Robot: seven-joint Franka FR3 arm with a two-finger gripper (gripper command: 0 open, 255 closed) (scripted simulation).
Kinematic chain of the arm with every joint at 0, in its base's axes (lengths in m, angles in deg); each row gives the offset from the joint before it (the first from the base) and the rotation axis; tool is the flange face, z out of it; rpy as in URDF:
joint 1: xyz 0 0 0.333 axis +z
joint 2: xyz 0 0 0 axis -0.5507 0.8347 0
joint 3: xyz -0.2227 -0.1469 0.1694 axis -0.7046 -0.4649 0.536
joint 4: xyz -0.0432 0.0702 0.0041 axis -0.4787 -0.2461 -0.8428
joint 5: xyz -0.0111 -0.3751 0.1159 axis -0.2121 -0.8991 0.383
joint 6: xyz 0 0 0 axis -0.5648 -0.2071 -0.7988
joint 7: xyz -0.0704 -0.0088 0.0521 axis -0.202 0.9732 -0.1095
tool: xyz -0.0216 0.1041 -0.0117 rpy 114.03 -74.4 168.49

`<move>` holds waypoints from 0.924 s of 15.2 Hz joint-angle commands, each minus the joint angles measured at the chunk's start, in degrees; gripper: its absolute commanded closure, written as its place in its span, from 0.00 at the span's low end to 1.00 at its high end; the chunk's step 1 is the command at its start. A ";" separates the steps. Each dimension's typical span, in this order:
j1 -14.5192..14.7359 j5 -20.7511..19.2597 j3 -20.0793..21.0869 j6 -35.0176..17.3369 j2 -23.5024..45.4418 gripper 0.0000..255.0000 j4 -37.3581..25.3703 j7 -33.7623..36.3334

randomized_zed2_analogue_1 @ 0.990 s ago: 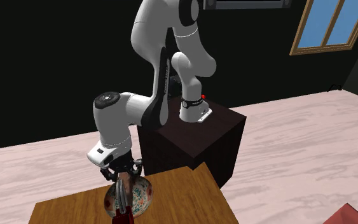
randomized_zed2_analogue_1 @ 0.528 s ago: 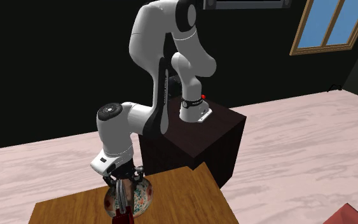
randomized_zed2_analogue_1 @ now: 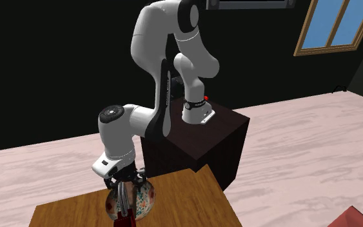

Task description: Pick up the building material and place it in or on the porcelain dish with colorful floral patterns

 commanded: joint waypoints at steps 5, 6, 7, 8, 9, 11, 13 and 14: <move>0.00 0.00 0.00 -0.01 -0.01 0.00 -0.01 0.00; -0.22 0.33 0.28 1.37 -1.70 0.00 0.30 -0.23; -0.43 0.67 0.55 2.78 -3.35 0.00 0.53 -0.47; -0.63 1.02 0.82 4.24 -4.97 0.00 0.68 -0.70; -0.77 1.30 1.00 5.41 -6.21 0.00 0.74 -0.90; -0.76 1.30 1.00 5.40 -6.21 0.00 0.75 -0.90; -0.76 1.31 1.00 5.41 -6.21 0.00 0.74 -0.90; -0.76 1.31 1.00 5.41 -6.21 0.00 0.74 -0.90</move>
